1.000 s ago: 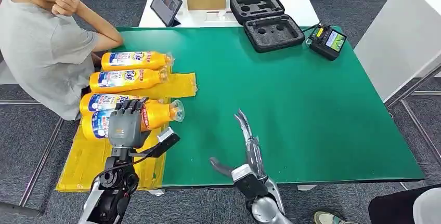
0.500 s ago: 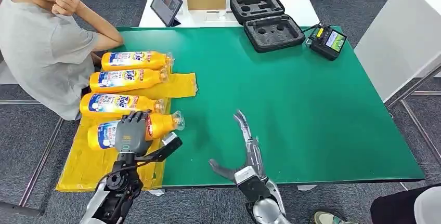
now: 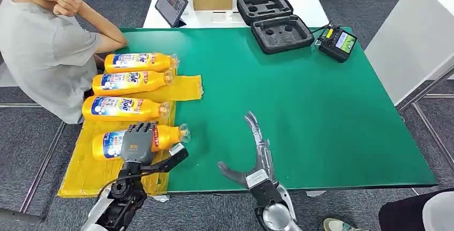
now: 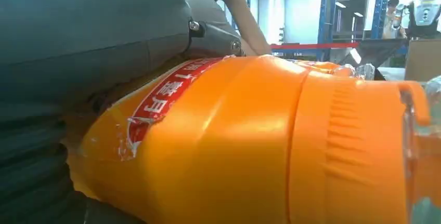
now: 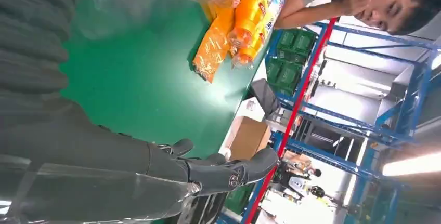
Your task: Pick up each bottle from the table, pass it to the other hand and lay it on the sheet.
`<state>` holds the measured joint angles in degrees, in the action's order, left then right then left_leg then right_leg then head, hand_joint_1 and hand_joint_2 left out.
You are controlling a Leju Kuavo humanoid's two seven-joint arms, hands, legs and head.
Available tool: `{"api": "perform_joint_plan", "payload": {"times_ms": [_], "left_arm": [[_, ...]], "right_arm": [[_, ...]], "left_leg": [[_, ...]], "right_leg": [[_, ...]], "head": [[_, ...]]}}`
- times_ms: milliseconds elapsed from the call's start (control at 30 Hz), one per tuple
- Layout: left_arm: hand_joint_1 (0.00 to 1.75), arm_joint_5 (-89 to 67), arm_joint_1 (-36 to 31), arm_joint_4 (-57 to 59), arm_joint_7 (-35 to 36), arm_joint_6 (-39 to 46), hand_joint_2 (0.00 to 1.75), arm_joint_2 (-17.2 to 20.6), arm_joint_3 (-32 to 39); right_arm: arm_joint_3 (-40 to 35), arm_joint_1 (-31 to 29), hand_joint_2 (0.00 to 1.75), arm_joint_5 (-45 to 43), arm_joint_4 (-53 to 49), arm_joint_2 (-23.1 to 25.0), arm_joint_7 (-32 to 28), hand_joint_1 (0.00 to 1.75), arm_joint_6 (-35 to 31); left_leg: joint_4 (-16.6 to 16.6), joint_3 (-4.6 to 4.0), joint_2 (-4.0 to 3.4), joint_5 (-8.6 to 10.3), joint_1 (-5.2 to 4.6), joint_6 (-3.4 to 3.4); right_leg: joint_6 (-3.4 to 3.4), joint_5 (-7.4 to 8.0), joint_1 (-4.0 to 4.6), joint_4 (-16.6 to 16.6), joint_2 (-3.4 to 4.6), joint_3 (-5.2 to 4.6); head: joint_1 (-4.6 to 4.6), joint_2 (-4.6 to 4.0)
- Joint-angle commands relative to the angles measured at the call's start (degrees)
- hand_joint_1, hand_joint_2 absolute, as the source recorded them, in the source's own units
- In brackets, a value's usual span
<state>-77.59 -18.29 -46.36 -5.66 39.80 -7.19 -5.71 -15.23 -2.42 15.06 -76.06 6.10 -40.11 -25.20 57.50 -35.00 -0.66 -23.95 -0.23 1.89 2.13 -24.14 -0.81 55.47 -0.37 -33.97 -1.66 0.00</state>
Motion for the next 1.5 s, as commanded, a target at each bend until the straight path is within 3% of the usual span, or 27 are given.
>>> {"api": "perform_joint_plan", "payload": {"times_ms": [33, 133, 167, 300, 333, 367, 733, 800, 900, 967, 1100, 1167, 1367, 1500], "left_arm": [[1.75, -0.4, -2.8, 5.7, 0.1, -0.8, 1.75, 2.0, -2.4], [1.71, -0.6, -2.9, 6.4, 0.3, -0.7, 1.75, 2.1, -2.4], [1.59, -0.6, -2.9, 6.4, 0.3, -0.7, 1.75, 2.1, -2.4], [1.52, -0.7, -3.6, 7.3, 0.5, -1.1, 1.75, 2.0, -2.5], [1.38, -0.7, -3.9, 8.0, 0.5, -1.5, 1.75, 1.9, -2.6], [1.36, -0.2, -4.4, 8.9, 0.3, -1.9, 1.75, 1.7, -2.5], [1.66, 4.3, -5.9, 12.5, -4.0, -3.4, 1.75, 1.1, -2.5], [1.57, 4.6, -6.2, 12.9, -4.2, -3.8, 1.75, 1.0, -2.6], [1.31, 4.8, -6.4, 13.3, -4.3, -4.4, 1.75, 1.0, -2.7], [0.86, 4.4, -6.5, 13.7, -4.0, -4.8, 1.75, 1.3, -3.0], [0.66, 4.2, -6.7, 13.9, -3.4, -5.3, 1.75, 1.5, -3.2], [0.26, 4.2, -6.7, 14.2, -3.4, -5.9, 1.75, 1.6, -3.2], [0.02, 3.9, -6.1, 14.3, -2.4, -7.0, 1.75, 1.7, -3.4], [0.02, 4.0, -5.7, 14.3, -2.3, -7.1, 1.75, 1.7, -3.3]], "right_arm": [[0.8, -1.3, 1.75, -0.5, 1.4, -0.1, 0.1, 0.00, 0.4], [0.9, -1.6, 1.75, -0.7, 2.2, 0.1, 0.1, 0.00, 0.5], [0.9, -1.6, 1.75, -0.7, 2.2, 0.1, 0.1, 0.00, 0.5], [1.2, -2.6, 1.75, -1.2, 3.7, 0.2, 0.1, 0.00, 0.8], [1.3, -2.9, 1.75, -1.6, 4.3, 0.2, 0.1, 0.00, 1.0], [1.5, -3.3, 1.75, -2.1, 5.2, 0.2, 0.1, 0.00, 1.2], [1.4, -4.4, 1.75, -3.4, 6.9, -0.6, 0.1, 0.00, 1.4], [1.4, -4.5, 1.75, -3.7, 7.0, -0.6, 0.1, 0.00, 1.5], [1.5, -4.6, 1.75, -4.2, 7.1, -0.6, 0.1, 0.00, 1.6], [1.5, -4.5, 1.75, -4.5, 7.4, -0.6, 0.1, 0.00, 1.5], [1.5, -4.6, 1.75, -5.0, 7.9, -0.5, 0.1, 0.00, 1.6], [1.6, -4.8, 1.75, -5.1, 8.2, -0.5, 0.1, 0.00, 1.5], [1.7, -4.4, 1.75, -5.6, 8.4, -0.4, 0.1, 0.00, 1.9], [1.6, -4.5, 1.75, -5.7, 8.6, -0.3, 0.1, 0.00, 2.0]], "left_leg": [[0.0, 0.08, 0.01, -0.01, 0.02, -0.06], [0.0, 0.13, 0.02, -0.03, 0.03, -0.07], [0.0, 0.23, 0.03, -0.07, 0.06, -0.11], [0.0, 0.16, 0.00, -0.03, 0.04, -0.08], [0.0, 0.26, 0.03, -0.08, 0.08, -0.12], [0.0, 0.16, 0.02, -0.02, 0.04, -0.08], [0.0, 0.23, 0.04, 0.01, 0.04, -0.03], [0.0, 0.24, 0.07, 0.02, 0.03, -0.03], [0.0, 0.30, 0.09, 0.00, 0.06, -0.06], [-0.1, 0.26, 0.13, 0.05, 0.02, -0.02], [-0.1, 0.33, 0.15, 0.06, 0.05, -0.05], [-0.1, 0.28, 0.17, 0.10, 0.02, -0.02], [-0.1, 0.38, 0.21, 0.10, 0.06, -0.07], [-0.1, 0.46, 0.18, 0.10, 0.05, -0.07]], "right_leg": [[-0.04, -0.01, 0.01, 0.0, 0.02, 0.08], [-0.06, -0.02, 0.03, 0.0, 0.03, 0.13], [-0.09, -0.05, 0.06, 0.0, 0.04, 0.23], [-0.06, -0.02, 0.03, 0.0, 0.05, 0.16], [-0.10, -0.06, 0.07, 0.0, 0.05, 0.28], [-0.06, -0.02, 0.03, -0.1, 0.04, 0.17], [-0.06, -0.01, 0.03, -0.1, 0.01, 0.26], [-0.06, -0.01, 0.02, -0.1, -0.01, 0.28], [-0.08, -0.02, 0.05, -0.1, 0.01, 0.35], [-0.05, 0.00, 0.01, -0.1, -0.03, 0.29], [-0.08, -0.01, 0.04, -0.1, -0.05, 0.39], [-0.05, 0.00, 0.01, -0.1, -0.10, 0.34], [-0.09, 0.00, 0.05, -0.1, -0.13, 0.48], [-0.09, -0.01, 0.04, -0.1, -0.11, 0.54]], "head": [[0.00, 0.00], [0.00, 0.00], [0.00, 0.00], [0.00, 0.00], [0.00, 0.00], [0.00, 0.00], [0.00, 0.00], [0.00, 0.00], [0.00, 0.00], [0.00, 0.00], [-0.02, 0.00], [0.00, 0.00], [0.00, 0.00], [0.00, 0.00]]}}
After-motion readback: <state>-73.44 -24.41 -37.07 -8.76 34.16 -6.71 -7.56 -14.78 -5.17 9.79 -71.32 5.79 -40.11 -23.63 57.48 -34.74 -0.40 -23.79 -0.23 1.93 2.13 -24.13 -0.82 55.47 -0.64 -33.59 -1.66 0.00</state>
